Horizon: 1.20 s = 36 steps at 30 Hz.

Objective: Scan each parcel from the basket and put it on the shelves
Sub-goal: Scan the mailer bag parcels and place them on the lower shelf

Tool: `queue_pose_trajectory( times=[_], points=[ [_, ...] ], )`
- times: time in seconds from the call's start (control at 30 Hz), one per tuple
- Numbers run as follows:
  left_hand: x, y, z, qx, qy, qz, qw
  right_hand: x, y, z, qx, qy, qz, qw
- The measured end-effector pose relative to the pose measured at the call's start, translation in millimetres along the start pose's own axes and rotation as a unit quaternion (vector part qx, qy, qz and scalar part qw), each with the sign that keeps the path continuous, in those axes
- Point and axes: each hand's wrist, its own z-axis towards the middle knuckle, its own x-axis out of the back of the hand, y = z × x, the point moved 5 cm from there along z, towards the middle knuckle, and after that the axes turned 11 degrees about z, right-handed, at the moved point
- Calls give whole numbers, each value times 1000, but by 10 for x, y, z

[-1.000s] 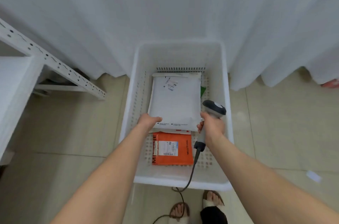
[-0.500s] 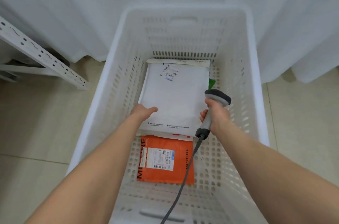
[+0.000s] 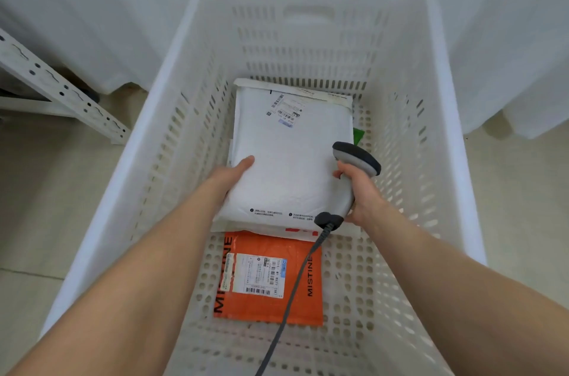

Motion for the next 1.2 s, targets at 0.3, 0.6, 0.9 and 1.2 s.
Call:
queue_pose_trajectory(
  times=[0.3,0.6,0.9,1.2],
  points=[
    [-83,357,-256,-36,-112,-62,991,-55,4,-114,-7,-19,-8,1000],
    [749,817,-1403,-87,-42,-162,982,-302,-525,-1378,11,-14,42,999],
    [2081,1345,-3204,-121,-17,-234,965,-691,-1116,-3348,21,-9,20,1000],
    [3277,1667,-4912,-125,-33,-278,952,-1076,-1863,-5286,93,-16,47,994]
  ],
)
